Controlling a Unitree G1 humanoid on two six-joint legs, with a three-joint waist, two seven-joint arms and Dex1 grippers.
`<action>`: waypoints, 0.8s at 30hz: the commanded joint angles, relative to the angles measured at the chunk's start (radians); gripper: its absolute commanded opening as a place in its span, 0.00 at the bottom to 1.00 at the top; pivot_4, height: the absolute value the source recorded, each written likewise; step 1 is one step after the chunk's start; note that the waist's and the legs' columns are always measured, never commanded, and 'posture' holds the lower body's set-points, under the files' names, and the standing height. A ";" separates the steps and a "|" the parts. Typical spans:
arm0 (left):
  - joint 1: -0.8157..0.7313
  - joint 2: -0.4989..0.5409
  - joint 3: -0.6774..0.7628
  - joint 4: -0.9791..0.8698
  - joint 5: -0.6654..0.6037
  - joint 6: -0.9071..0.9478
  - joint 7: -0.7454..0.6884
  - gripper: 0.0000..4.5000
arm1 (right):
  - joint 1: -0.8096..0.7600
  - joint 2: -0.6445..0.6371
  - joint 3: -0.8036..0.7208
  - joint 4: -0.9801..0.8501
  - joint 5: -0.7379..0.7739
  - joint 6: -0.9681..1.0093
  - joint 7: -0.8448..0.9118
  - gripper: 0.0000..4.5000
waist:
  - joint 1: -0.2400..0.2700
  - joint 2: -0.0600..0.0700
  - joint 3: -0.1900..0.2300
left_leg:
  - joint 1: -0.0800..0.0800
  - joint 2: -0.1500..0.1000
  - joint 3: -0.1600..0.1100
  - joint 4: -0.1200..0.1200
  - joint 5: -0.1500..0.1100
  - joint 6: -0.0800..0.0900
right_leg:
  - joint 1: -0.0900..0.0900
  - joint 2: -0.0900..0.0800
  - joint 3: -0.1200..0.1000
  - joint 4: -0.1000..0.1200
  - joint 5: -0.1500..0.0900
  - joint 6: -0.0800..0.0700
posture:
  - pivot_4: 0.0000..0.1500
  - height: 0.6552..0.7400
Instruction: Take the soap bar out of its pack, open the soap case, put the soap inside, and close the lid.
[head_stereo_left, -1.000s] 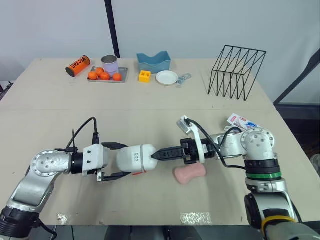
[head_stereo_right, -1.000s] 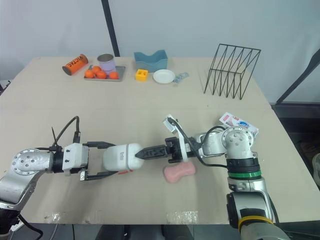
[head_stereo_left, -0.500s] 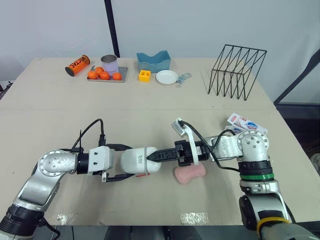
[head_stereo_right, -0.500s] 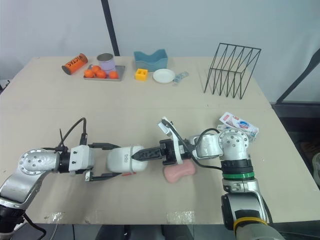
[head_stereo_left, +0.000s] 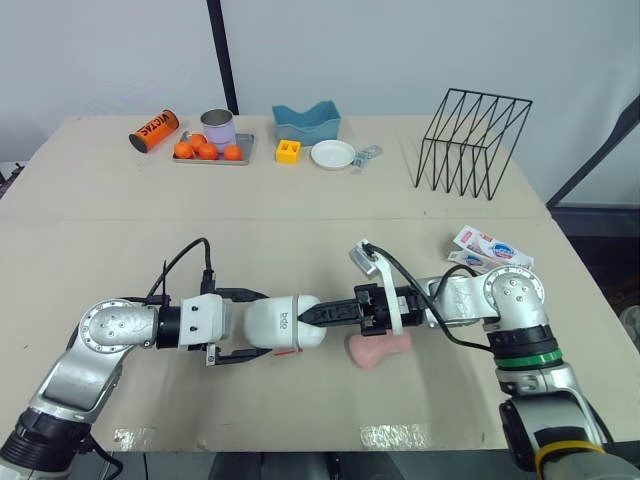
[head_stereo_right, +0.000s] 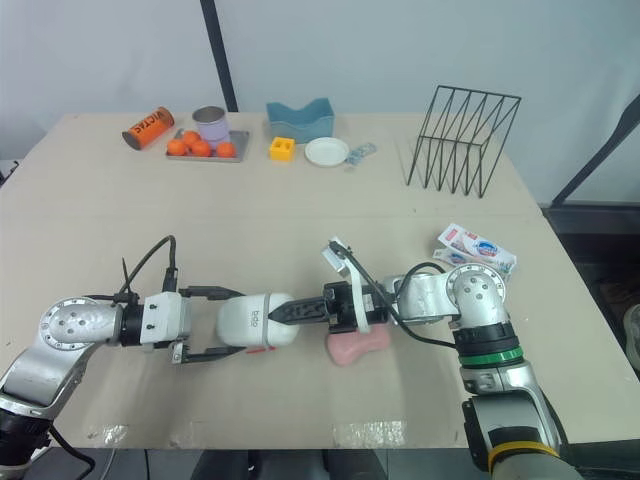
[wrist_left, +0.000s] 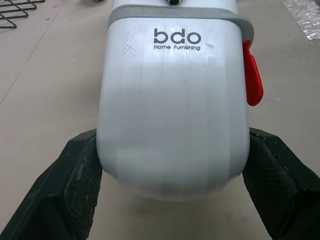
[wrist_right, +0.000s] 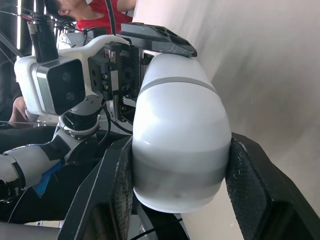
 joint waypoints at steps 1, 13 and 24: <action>0.024 0.025 0.017 -0.008 -0.008 -0.010 -0.012 0.77 | -0.001 -0.068 0.026 -0.013 0.086 -0.008 -0.006 0.45 | 0.000 0.000 0.000 | 0.000 0.000 0.000 0.000 0.000 0.000 | 0.000 0.000 0.000 0.000 0.000 0.000 | 1.00 1.00; 0.057 0.045 0.038 0.004 -0.015 -0.032 -0.025 0.77 | -0.009 -0.253 0.077 0.039 0.199 -0.072 -0.020 0.45 | 0.000 0.000 0.000 | 0.000 0.001 0.001 0.000 0.000 0.000 | -0.001 0.001 0.001 0.000 0.000 0.000 | 1.00 1.00; 0.082 0.103 0.064 0.060 -0.062 -0.017 -0.102 0.77 | -0.011 -0.611 0.022 -0.029 0.199 -0.103 -0.099 0.45 | 0.002 0.001 0.000 | -0.001 0.000 0.001 0.000 0.000 0.000 | -0.002 0.000 0.001 -0.001 0.000 0.000 | 1.00 1.00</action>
